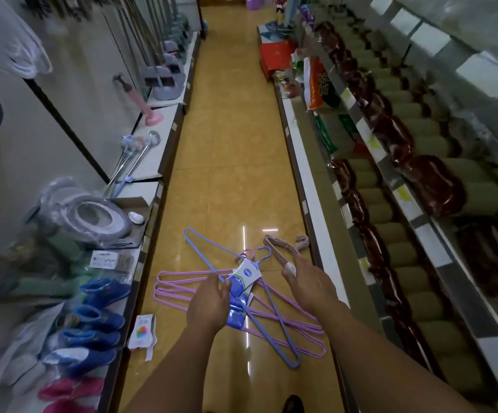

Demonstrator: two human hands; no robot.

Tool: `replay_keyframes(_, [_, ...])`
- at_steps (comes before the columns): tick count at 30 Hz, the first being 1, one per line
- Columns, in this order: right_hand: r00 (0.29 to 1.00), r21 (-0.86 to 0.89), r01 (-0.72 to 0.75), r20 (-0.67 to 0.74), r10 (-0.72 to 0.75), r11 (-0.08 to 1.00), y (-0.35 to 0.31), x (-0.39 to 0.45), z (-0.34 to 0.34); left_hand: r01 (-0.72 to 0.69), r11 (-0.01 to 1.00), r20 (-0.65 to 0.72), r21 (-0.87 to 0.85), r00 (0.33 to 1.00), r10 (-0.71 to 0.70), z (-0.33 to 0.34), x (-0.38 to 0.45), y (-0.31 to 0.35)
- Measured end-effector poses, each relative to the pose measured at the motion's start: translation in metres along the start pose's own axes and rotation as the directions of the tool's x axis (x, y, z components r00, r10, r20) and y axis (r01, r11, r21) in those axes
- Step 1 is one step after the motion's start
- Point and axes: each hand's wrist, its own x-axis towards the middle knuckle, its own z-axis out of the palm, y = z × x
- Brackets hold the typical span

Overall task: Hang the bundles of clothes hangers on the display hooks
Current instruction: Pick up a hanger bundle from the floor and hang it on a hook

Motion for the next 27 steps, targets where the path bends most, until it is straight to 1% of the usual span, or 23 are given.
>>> replay_keyframes(6, [0.999, 0.000, -0.025, 0.026, 0.025, 1.000, 0.027, 0.081, 0.075, 0.009, 0.999, 0.027, 0.043, 1.000, -0.010, 0.056, 0.078, -0.038])
replay_keyframes(13, [0.994, -0.078, -0.050, 0.093, 0.057, 0.996, 0.073, 0.175, 0.203, -0.006, 0.994, 0.065, 0.113, 0.998, -0.002, 0.160, 0.192, -0.113])
replay_keyframes(17, [0.988, -0.129, -0.067, 0.130, 0.084, 0.989, 0.110, 0.219, 0.274, -0.021, 0.994, 0.089, 0.108, 0.996, 0.012, 0.226, 0.249, -0.152])
replay_keyframes(24, [0.970, -0.177, -0.082, 0.211, 0.119, 0.981, 0.167, 0.292, 0.380, -0.002, 0.994, 0.188, 0.105, 0.982, -0.018, 0.332, 0.316, -0.211])
replay_keyframes(27, [0.958, -0.166, -0.122, 0.239, 0.160, 0.979, 0.184, 0.314, 0.414, -0.011, 0.993, 0.222, 0.119, 0.975, -0.016, 0.364, 0.333, -0.224])
